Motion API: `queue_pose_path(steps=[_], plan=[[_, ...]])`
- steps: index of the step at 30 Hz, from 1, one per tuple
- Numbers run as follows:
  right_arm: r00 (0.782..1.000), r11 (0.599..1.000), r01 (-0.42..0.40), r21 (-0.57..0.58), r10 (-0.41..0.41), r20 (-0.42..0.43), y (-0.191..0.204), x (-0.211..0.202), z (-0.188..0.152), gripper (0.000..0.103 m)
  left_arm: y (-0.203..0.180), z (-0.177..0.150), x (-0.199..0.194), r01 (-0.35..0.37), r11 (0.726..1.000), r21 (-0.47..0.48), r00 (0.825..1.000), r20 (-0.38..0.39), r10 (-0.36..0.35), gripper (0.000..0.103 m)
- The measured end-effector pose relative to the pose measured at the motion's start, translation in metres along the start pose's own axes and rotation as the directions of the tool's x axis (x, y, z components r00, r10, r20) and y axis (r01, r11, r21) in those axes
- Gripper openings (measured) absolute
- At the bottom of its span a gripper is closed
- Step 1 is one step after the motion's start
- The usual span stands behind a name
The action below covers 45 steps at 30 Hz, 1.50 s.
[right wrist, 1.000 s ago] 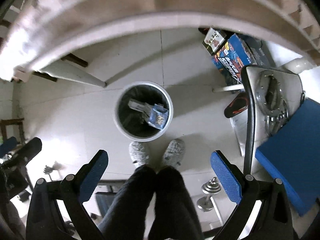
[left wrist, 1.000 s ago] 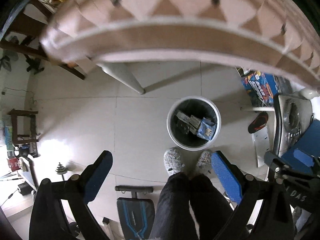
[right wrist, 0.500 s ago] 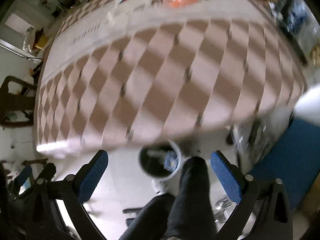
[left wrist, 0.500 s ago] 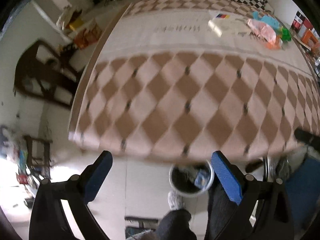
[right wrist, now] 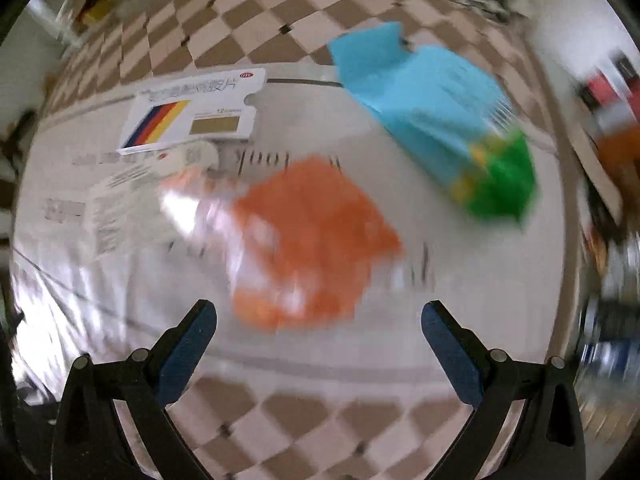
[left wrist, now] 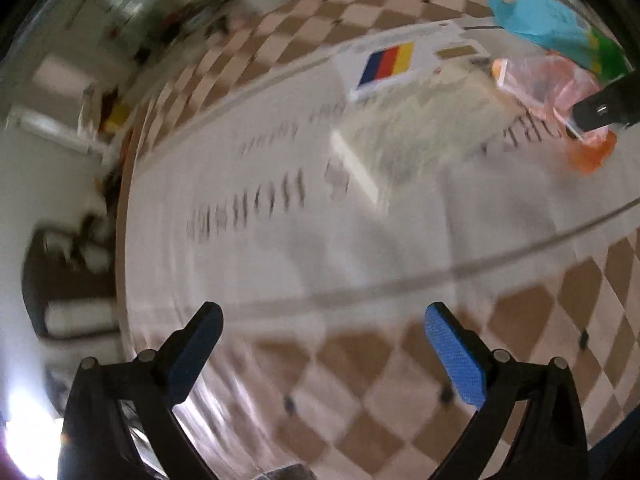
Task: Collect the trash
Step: 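Move both tools back up over the table toward the remaining wrappers, then grasp the white medicine leaflet box with the left tool while the right tool grasps the orange wrapper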
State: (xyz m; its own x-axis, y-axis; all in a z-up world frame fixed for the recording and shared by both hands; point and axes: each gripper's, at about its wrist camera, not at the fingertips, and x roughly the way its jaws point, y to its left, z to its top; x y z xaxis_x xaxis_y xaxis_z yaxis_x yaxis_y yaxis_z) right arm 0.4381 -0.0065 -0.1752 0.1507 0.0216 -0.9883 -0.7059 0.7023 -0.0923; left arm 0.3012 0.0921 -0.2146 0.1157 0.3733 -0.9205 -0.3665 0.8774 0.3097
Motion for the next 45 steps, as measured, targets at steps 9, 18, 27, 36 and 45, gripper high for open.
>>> queue_pose_path(steps=[9,18,27,36,45], plan=[[0.982,0.983,-0.164,0.087,0.171,-0.077,-0.043,0.029,0.030,0.053,-0.033,0.075,-0.003,-0.012,0.880,0.475,0.998,0.055,-0.016,0.103],[0.981,0.954,-0.141,0.264,0.170,-0.090,-0.111,0.030,0.015,0.050,-0.070,0.097,0.026,0.199,0.734,0.650,0.980,-0.118,-0.161,0.102],[0.982,0.956,-0.133,0.261,0.162,-0.095,-0.110,0.037,0.033,0.049,-0.071,0.092,0.037,0.326,0.725,0.607,0.945,-0.208,-0.251,0.076],[0.985,0.960,-0.155,0.231,0.168,-0.036,-0.066,0.015,0.025,0.037,-0.050,0.055,-0.001,0.321,0.844,0.429,0.945,-0.092,-0.313,0.076],[0.974,0.946,-0.225,0.234,0.210,0.088,-0.027,-0.025,-0.024,0.031,-0.010,-0.019,-0.061,0.328,0.940,0.091,0.943,0.036,-0.332,0.076]])
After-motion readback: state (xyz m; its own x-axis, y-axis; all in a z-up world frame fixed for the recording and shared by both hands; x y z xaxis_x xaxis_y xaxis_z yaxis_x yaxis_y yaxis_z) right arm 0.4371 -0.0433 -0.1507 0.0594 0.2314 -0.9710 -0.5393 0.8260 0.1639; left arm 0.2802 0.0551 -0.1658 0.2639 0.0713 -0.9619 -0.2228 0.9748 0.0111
